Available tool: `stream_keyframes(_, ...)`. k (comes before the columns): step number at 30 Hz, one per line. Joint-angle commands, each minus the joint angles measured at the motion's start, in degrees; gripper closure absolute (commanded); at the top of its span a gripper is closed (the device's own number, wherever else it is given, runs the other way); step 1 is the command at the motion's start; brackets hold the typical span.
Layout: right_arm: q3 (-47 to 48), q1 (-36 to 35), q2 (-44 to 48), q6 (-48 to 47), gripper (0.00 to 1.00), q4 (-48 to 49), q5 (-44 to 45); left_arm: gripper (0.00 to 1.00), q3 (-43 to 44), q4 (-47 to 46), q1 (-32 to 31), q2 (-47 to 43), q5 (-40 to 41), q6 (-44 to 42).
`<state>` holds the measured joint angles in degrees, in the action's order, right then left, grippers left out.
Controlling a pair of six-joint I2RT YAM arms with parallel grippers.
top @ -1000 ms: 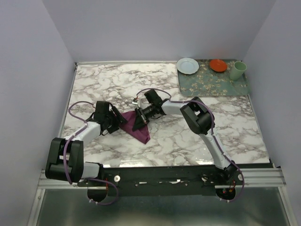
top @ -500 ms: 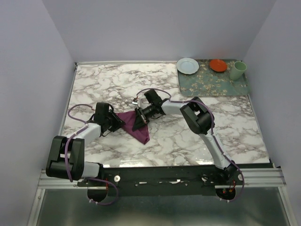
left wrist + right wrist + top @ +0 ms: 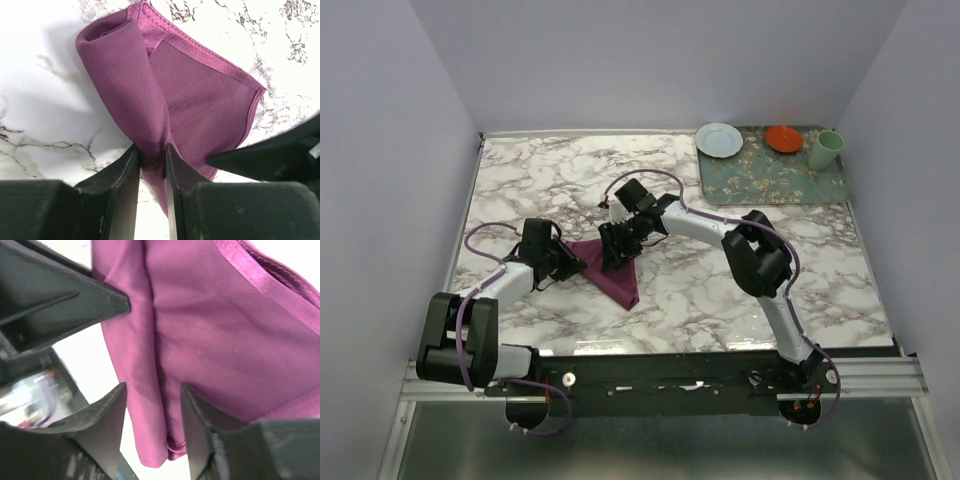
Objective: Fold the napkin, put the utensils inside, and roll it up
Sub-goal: Roll the napkin with the utensil
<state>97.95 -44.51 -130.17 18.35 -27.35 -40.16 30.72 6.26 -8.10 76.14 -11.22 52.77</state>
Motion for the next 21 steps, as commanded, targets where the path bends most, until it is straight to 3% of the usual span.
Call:
stream_keyframes(1,2.6,-6.6,5.8,-3.4,0.43,-11.1,26.9,0.76,-0.2,3.5,-0.3,-0.8,-0.9,0.6)
stream_keyframes(2,2.6,-8.7,6.0,-3.1,0.43,-11.0,31.5,0.76,-0.1,3.4,-0.3,-0.7,-0.9,0.7)
stream_keyframes(8,5.7,-15.5,4.8,-3.1,0.39,-10.8,39.8,0.77,0.2,4.0,-0.3,-0.5,-1.3,1.4)
stream_keyframes(21,12.4,-21.9,-3.0,-7.4,0.36,-14.4,57.9,0.79,0.3,4.2,-0.3,-1.3,-2.0,3.0)
